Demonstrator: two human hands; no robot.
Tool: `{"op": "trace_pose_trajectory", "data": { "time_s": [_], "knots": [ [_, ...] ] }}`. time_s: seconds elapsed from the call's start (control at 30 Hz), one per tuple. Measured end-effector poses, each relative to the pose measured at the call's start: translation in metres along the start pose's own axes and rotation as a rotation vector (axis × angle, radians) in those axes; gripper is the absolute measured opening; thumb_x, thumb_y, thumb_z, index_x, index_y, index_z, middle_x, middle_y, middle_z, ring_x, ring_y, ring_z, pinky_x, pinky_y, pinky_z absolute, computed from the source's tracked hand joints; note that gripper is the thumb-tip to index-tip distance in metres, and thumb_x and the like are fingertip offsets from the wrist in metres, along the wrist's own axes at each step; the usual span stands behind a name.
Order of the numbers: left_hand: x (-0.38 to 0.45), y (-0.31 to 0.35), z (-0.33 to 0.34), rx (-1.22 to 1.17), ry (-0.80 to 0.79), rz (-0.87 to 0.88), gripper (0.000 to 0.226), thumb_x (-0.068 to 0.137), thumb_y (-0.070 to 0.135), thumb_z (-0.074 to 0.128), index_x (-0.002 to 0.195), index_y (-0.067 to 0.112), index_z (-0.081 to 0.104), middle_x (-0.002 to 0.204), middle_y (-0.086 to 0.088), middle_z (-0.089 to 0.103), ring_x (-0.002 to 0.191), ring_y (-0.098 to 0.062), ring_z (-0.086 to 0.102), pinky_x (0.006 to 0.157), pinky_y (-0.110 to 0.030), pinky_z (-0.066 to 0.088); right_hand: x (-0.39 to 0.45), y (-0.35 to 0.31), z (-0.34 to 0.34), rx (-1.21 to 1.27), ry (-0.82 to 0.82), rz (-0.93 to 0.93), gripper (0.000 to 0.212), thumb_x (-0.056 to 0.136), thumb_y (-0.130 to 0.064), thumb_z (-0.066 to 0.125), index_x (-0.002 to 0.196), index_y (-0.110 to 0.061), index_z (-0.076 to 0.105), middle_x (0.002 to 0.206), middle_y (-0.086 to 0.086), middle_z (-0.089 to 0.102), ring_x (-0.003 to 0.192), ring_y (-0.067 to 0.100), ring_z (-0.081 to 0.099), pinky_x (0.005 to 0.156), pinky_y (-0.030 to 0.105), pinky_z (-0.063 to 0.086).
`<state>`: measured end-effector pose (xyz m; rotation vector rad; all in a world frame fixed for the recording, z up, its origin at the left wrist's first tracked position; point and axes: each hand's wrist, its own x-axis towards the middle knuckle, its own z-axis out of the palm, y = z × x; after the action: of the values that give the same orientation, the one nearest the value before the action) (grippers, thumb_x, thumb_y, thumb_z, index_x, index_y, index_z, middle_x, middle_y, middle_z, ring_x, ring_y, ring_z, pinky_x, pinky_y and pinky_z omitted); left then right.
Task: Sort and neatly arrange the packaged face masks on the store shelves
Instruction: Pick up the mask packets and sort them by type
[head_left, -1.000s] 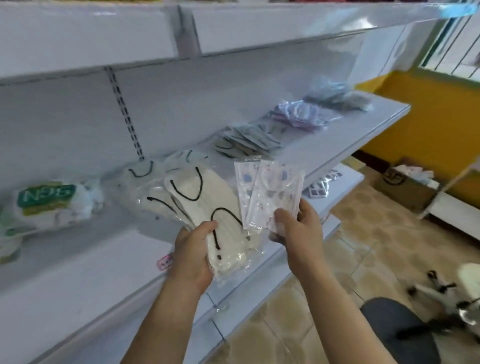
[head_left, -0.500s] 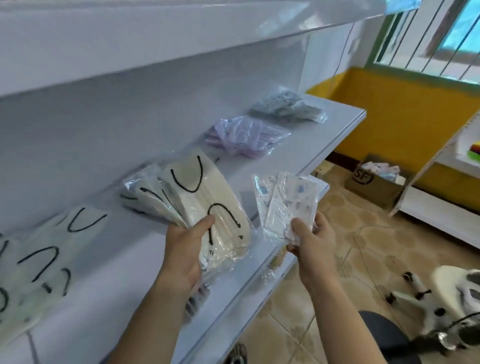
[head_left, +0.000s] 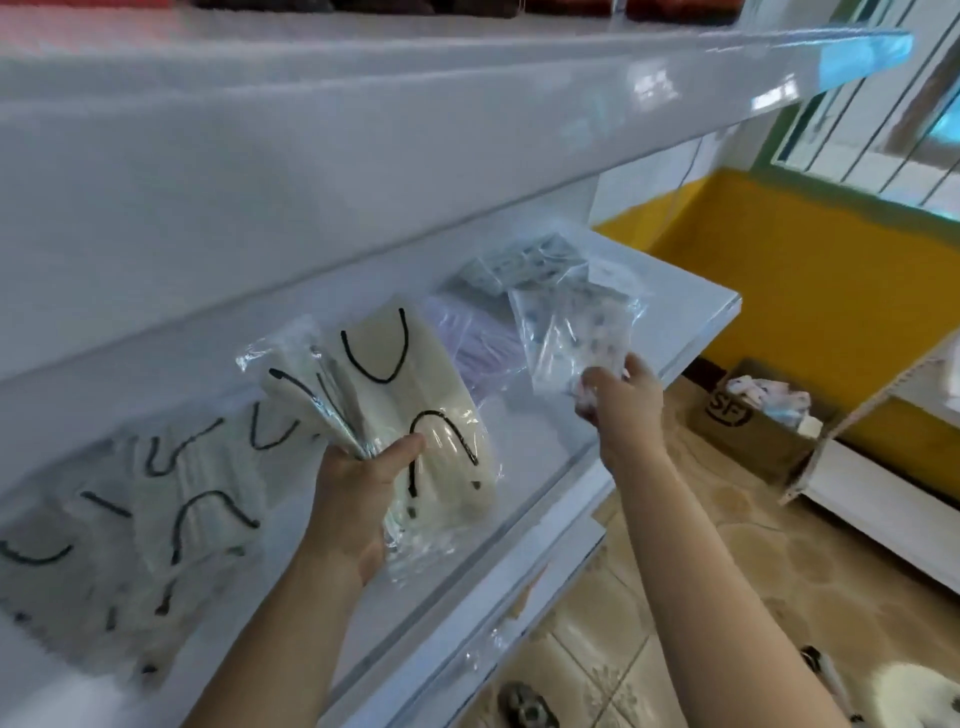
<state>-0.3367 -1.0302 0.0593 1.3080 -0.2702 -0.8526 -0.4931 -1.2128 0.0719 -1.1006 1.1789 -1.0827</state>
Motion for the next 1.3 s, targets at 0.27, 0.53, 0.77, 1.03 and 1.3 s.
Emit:
{"op": "trace_pose_trajectory", "data": {
  "time_s": [0.27,0.53,0.77,1.03,1.3],
  "knots": [
    [0.031,-0.023,0.068,-0.116,0.191,0.042,0.054,0.071,0.006,0.085,0.123,0.004,0.07,0.115,-0.013,0.076,0.106,-0.027,0.074,0.095,-0.043,0.056,0.181,-0.046,0.057,-0.357,-0.212,-0.095,0.034,0.09,-0.022,0.067,0.119,-0.014,0.052,0.109,0.007,0.06,0.099,0.031,0.064,0.083,0.05,0.061],
    [0.028,-0.033,0.107,-0.097,0.347,0.173,0.045,0.079,0.003,0.08,0.121,0.013,0.07,0.111,-0.004,0.078,0.103,-0.02,0.075,0.084,-0.033,0.062,0.064,-0.001,0.036,-0.41,-0.892,-0.206,0.022,0.085,-0.03,0.083,0.1,-0.018,0.071,0.085,-0.001,0.077,0.078,0.015,0.075,0.07,0.041,0.063],
    [-0.02,-0.032,0.052,-0.151,0.652,0.191,0.037,0.087,-0.003,0.074,0.119,0.014,0.069,0.107,-0.005,0.079,0.103,-0.023,0.075,0.092,-0.041,0.057,0.038,0.011,0.064,-0.351,-0.987,-0.114,0.037,0.093,-0.015,0.07,0.068,0.005,0.053,0.055,0.003,0.048,0.053,0.016,0.044,0.055,0.032,0.034],
    [-0.093,-0.04,-0.013,-0.239,0.927,0.193,0.025,0.092,-0.002,0.068,0.113,0.011,0.07,0.1,-0.008,0.079,0.092,-0.026,0.077,0.081,-0.041,0.061,-0.05,0.037,0.099,-0.318,-1.21,-0.095,0.019,0.099,-0.007,0.057,0.082,-0.005,0.066,0.062,-0.008,0.063,0.057,0.008,0.057,0.055,0.024,0.043],
    [-0.141,-0.026,-0.095,-0.278,0.899,0.224,0.034,0.084,0.001,0.077,0.116,0.005,0.069,0.103,-0.013,0.078,0.098,-0.032,0.076,0.084,-0.044,0.061,-0.147,0.041,0.125,-0.259,-1.25,-0.055,0.023,0.097,-0.002,0.058,0.096,-0.021,0.069,0.084,-0.01,0.077,0.078,0.009,0.072,0.064,0.021,0.054]
  ]
}}
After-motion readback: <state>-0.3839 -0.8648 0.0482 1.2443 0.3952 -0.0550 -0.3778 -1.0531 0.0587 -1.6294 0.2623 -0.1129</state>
